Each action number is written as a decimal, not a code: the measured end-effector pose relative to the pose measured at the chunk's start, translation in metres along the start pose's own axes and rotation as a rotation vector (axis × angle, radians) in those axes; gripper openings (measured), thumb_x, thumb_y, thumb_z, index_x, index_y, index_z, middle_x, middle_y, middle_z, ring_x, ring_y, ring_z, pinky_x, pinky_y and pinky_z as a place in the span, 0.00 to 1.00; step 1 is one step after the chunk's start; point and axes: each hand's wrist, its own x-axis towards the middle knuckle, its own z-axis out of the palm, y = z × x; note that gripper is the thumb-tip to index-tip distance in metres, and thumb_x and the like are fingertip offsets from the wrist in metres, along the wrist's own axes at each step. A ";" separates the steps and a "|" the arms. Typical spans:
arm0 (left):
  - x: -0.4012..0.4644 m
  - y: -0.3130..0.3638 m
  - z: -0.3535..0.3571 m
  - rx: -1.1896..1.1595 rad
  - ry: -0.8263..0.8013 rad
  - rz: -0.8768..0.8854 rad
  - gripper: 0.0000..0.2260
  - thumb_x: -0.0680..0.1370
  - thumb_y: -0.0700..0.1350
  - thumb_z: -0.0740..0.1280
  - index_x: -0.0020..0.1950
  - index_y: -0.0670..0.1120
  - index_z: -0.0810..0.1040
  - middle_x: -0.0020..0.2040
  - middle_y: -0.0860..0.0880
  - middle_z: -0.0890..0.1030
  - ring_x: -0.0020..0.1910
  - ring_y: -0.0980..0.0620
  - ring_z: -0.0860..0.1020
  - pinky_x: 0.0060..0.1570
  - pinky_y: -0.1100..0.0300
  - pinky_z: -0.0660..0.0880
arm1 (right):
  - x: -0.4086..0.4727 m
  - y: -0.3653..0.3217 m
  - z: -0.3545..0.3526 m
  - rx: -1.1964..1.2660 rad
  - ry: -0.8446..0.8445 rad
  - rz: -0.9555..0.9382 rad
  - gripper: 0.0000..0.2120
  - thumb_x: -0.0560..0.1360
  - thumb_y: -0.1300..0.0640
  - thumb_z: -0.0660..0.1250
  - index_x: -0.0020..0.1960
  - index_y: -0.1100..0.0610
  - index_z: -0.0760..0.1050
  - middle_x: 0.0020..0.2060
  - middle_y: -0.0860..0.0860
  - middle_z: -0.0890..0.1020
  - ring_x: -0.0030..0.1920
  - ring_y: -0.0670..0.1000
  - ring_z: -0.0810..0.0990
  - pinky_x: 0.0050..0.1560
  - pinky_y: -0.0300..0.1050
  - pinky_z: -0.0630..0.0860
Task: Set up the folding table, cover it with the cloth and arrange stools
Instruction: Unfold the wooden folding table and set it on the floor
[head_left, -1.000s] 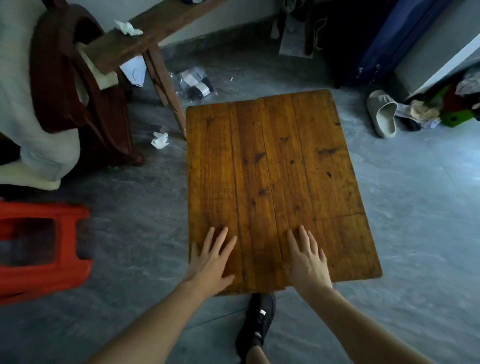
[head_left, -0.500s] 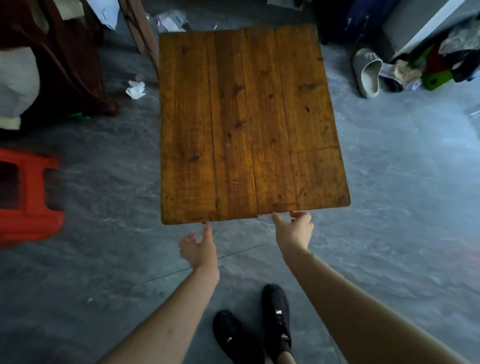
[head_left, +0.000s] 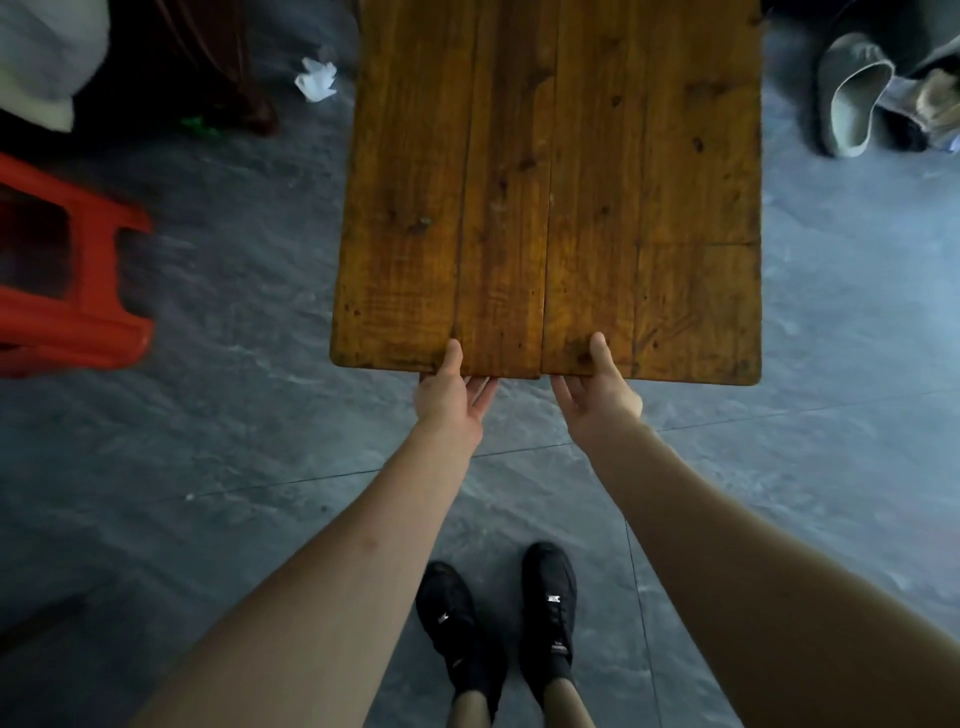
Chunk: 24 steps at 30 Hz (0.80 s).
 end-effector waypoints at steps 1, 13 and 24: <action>-0.001 0.000 0.000 -0.004 0.010 -0.001 0.21 0.78 0.51 0.69 0.68 0.44 0.71 0.60 0.43 0.78 0.51 0.47 0.79 0.41 0.55 0.80 | 0.000 0.000 -0.001 -0.025 -0.061 -0.001 0.20 0.72 0.48 0.75 0.58 0.55 0.74 0.58 0.56 0.82 0.45 0.51 0.84 0.47 0.46 0.83; -0.018 -0.008 -0.004 0.019 0.030 -0.010 0.19 0.78 0.48 0.68 0.67 0.44 0.71 0.59 0.42 0.79 0.52 0.46 0.80 0.40 0.55 0.79 | -0.018 -0.010 -0.012 -0.148 0.019 0.058 0.12 0.75 0.52 0.72 0.54 0.57 0.77 0.46 0.55 0.85 0.43 0.50 0.84 0.56 0.49 0.80; -0.043 -0.047 -0.021 0.008 0.034 -0.099 0.19 0.78 0.43 0.69 0.67 0.41 0.71 0.62 0.40 0.76 0.54 0.45 0.77 0.45 0.53 0.77 | -0.030 -0.011 -0.060 -0.210 0.079 0.037 0.14 0.72 0.55 0.75 0.55 0.58 0.78 0.42 0.55 0.85 0.40 0.49 0.84 0.39 0.43 0.83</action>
